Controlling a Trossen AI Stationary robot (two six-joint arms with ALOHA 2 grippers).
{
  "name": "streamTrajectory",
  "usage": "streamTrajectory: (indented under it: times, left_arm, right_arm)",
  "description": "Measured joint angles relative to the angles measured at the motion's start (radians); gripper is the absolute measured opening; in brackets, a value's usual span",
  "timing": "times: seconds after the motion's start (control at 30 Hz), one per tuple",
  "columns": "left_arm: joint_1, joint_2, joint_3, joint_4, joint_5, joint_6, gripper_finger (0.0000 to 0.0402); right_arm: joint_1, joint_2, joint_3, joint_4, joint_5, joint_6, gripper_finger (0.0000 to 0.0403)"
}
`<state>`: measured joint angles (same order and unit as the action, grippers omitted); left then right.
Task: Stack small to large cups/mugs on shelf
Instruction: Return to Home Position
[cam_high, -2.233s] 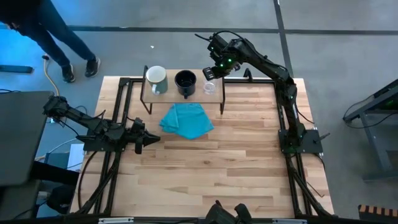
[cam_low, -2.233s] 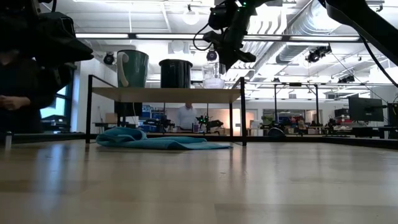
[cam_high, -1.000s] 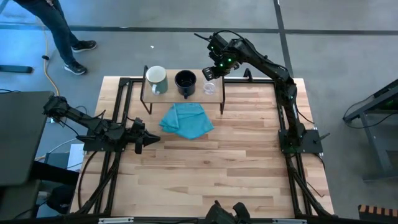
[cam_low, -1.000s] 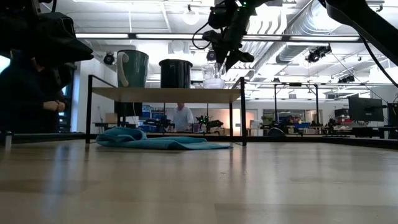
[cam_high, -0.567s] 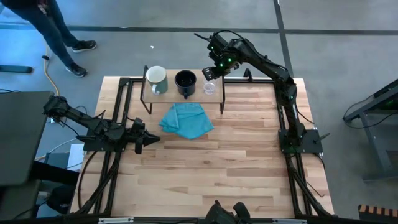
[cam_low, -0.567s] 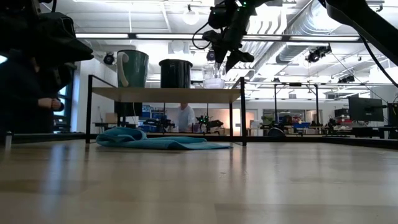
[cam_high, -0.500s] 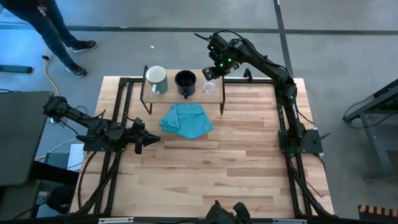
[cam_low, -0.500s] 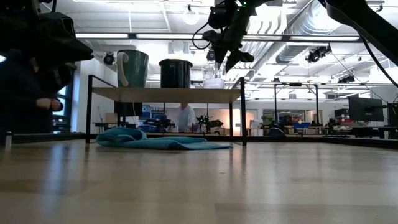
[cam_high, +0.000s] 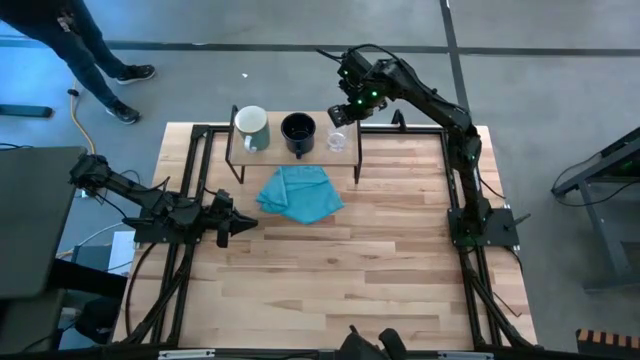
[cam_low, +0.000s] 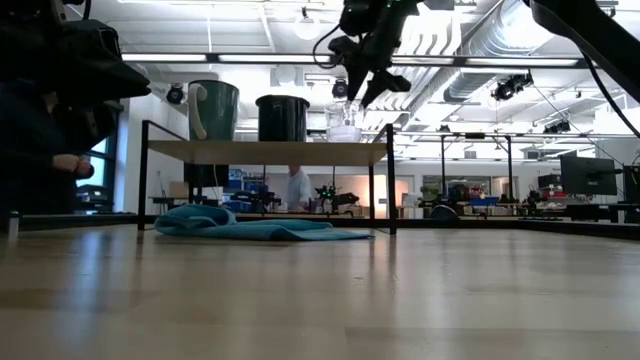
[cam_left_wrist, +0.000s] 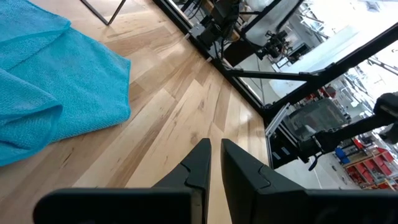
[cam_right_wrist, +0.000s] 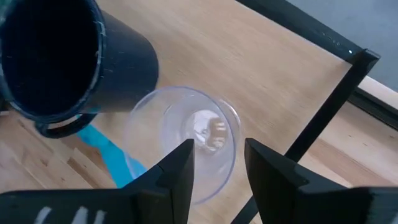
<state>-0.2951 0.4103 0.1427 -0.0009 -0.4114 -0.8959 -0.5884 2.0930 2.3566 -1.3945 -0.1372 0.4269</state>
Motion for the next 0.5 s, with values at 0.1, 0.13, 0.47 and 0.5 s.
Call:
streamTrajectory:
  times: [0.1,0.13,0.47,0.5]
  left_arm:
    - [0.000,0.000,0.000,0.001,0.000,0.000,0.0026]
    - [0.000,0.000,0.000,0.001,0.000,0.000,0.0026]
    - [0.000,0.000,0.000,0.004,0.000,0.000,0.0026]
    - [0.000,0.000,0.000,0.004,0.000,0.000,0.0026]
  right_arm:
    - [0.000,-0.020,0.000,0.001,-0.001,0.000,0.0134]
    - [0.000,-0.026,0.000,0.000,-0.003,0.000,0.0134]
    - [0.001,-0.121,0.000,0.007,-0.001,-0.021,0.0134]
    - [0.001,-0.131,0.000,0.007,0.005,-0.023,0.0134]
